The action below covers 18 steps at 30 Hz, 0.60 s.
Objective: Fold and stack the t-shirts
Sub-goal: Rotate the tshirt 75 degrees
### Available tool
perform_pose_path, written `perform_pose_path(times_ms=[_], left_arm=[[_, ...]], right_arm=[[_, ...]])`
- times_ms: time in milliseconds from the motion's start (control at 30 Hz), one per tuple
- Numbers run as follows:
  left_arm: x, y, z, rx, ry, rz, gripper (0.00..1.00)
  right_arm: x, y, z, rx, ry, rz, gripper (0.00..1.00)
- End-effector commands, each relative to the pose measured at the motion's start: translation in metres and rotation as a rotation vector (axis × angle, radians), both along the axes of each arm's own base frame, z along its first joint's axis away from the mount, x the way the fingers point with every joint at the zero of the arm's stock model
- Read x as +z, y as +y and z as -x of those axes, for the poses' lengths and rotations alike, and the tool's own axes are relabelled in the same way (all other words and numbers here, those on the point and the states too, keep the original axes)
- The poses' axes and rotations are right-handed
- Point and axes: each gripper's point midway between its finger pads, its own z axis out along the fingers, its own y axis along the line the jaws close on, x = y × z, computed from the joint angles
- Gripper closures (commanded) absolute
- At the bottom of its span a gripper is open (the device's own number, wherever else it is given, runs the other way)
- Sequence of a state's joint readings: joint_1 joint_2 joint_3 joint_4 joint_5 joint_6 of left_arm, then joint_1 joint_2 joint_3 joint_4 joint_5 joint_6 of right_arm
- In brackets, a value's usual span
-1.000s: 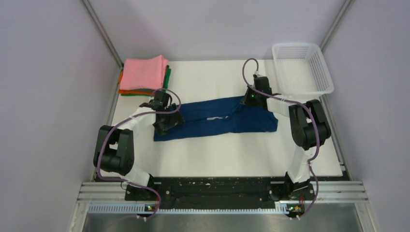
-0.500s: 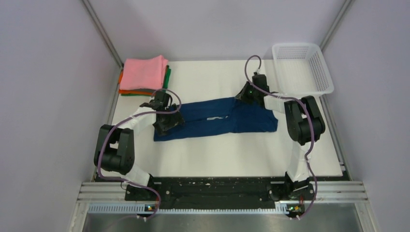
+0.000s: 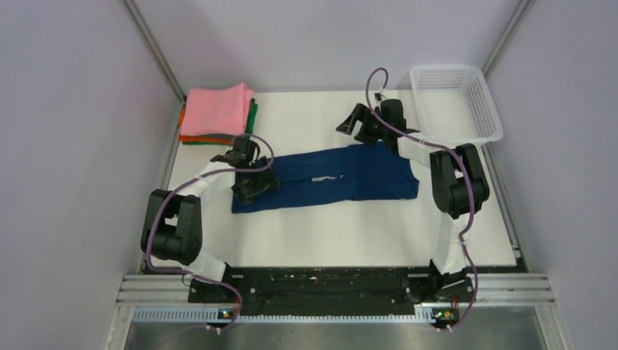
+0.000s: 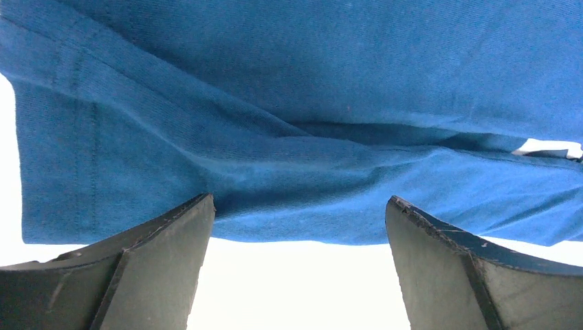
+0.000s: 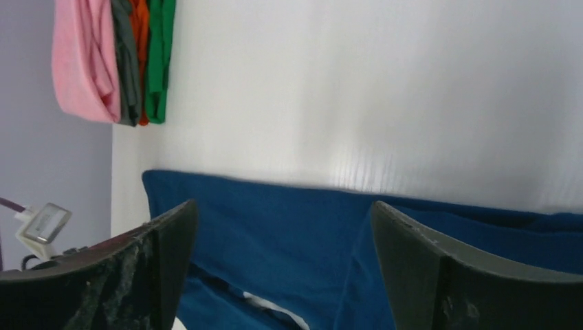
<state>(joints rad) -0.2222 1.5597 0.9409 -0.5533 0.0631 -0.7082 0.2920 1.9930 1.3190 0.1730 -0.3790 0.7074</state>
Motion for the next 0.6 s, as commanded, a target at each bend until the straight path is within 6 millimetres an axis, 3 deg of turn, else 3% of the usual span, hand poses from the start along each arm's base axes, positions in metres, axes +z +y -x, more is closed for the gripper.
perform_pose_path(times_ms=[0,100,200,267,400,567], left_arm=[[0.024,-0.013,-0.010,-0.028,-0.069,0.043,0.01],[0.040,-0.019,-0.024,-0.053,-0.116,0.048,0.01],[0.052,-0.027,-0.042,-0.081,-0.159,0.061,0.01],[0.048,-0.034,-0.055,-0.100,-0.166,0.074,0.01],[0.021,-0.044,-0.073,-0.122,-0.107,0.087,0.01],[-0.016,-0.044,-0.065,-0.130,-0.009,0.079,0.01]], right_arm=[[0.012,-0.005,0.030,0.093,-0.039,0.071,0.02],[0.004,-0.027,0.075,0.088,-0.032,0.144,0.01],[-0.024,-0.051,0.113,0.056,0.047,0.230,0.01],[-0.043,-0.065,0.128,0.013,0.081,0.273,0.01],[-0.067,-0.081,0.129,-0.065,0.142,0.316,0.01],[-0.095,-0.092,0.112,-0.122,0.231,0.371,0.01]])
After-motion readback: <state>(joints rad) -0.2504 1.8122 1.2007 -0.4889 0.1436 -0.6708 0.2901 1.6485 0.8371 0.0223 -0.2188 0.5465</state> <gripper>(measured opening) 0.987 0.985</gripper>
